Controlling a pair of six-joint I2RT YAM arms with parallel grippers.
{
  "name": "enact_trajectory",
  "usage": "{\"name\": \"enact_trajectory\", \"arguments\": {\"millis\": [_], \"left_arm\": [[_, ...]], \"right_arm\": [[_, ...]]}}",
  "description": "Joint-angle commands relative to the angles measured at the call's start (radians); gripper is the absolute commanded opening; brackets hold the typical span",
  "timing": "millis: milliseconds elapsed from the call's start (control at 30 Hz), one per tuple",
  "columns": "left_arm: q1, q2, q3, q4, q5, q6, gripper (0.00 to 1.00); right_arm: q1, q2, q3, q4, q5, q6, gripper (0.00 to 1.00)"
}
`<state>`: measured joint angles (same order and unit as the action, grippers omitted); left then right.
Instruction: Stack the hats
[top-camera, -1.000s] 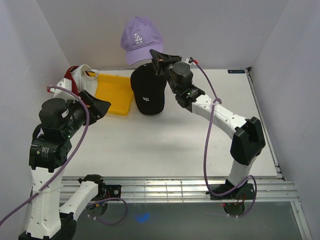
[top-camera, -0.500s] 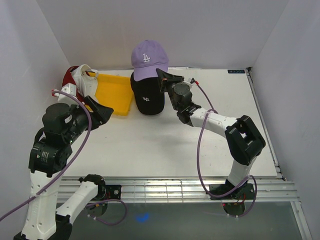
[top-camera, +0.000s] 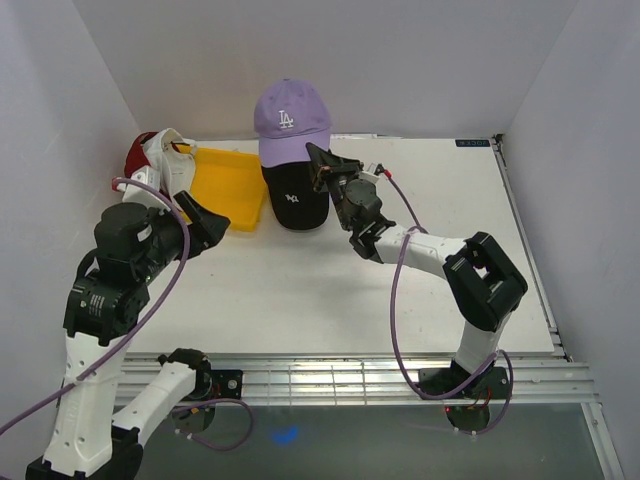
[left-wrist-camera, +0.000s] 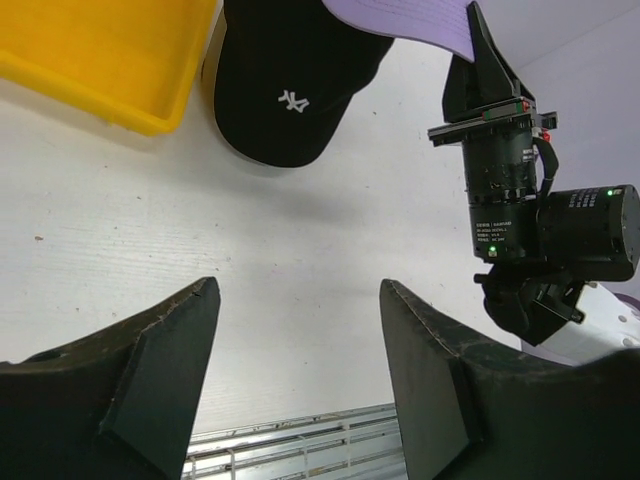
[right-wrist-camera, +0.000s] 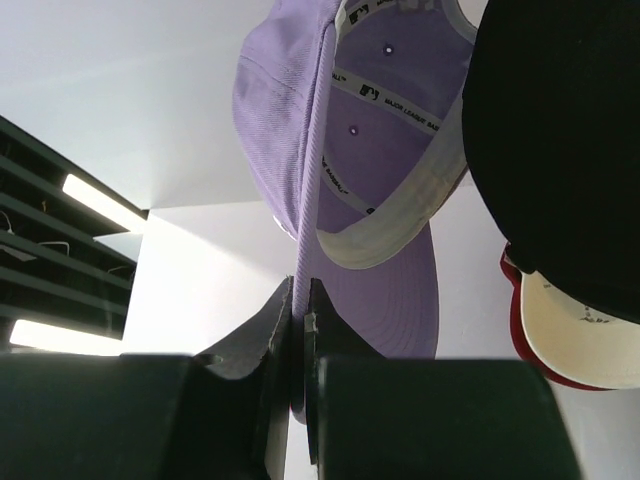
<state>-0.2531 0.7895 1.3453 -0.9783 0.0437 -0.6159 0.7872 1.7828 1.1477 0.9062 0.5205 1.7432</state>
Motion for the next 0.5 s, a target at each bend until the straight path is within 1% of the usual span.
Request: {"name": "enact_trajectory", "arguments": {"millis": [0,200,467], "left_arm": [[-0.006,0.04,0.018,0.006,-0.016,0.027,0.77],[-0.006,0.123,0.067,0.046,0.05,0.041,0.78],[-0.006,0.137,0.057,0.05,0.068,0.053,0.78]], "right_arm": [[0.006,0.004,-0.019,0.118,0.015,-0.01,0.08],[0.007,0.006,-0.017,0.119,-0.004,-0.036,0.08],[0.014,0.013,-0.022,0.14,0.007,-0.068,0.08]]}}
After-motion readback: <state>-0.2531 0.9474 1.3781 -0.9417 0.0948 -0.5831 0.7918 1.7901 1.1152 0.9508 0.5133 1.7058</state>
